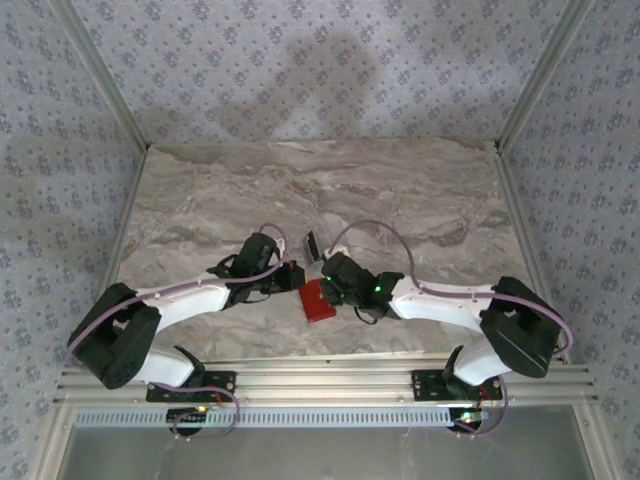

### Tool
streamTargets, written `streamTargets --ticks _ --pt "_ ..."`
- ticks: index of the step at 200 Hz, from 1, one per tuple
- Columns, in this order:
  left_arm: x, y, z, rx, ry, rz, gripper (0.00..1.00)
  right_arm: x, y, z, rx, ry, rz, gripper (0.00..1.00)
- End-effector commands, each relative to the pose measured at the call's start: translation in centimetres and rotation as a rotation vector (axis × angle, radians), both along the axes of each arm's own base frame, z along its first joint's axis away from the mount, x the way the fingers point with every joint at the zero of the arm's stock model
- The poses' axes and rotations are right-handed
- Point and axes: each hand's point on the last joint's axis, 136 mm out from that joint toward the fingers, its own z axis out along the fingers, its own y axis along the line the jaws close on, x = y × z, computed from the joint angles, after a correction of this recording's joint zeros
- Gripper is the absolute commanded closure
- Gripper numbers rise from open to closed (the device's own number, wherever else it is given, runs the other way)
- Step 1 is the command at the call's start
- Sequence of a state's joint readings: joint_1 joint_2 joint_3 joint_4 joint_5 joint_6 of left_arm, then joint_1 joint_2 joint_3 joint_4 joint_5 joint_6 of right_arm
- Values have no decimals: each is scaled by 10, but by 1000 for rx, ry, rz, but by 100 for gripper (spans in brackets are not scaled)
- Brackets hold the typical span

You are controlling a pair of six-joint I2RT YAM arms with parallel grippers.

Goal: Put the credit cards into the card holder

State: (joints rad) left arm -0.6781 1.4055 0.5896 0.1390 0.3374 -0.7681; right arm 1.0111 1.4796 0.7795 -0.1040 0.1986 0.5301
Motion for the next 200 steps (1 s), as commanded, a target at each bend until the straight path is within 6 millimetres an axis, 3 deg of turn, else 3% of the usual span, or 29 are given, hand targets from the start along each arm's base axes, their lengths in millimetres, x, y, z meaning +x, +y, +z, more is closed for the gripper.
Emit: streamTargets --ticks 1,54,119,200 --pt "3 -11 0 -6 -23 -36 100 0 14 1 6 3 35 73" --pt "-3 -8 -30 66 3 -18 100 1 19 -13 -38 20 52 69" --pt "-19 15 -62 155 31 12 100 4 19 -31 -105 28 48 65" --pt "-24 21 -66 163 31 20 100 -9 15 -69 -179 73 62 53"
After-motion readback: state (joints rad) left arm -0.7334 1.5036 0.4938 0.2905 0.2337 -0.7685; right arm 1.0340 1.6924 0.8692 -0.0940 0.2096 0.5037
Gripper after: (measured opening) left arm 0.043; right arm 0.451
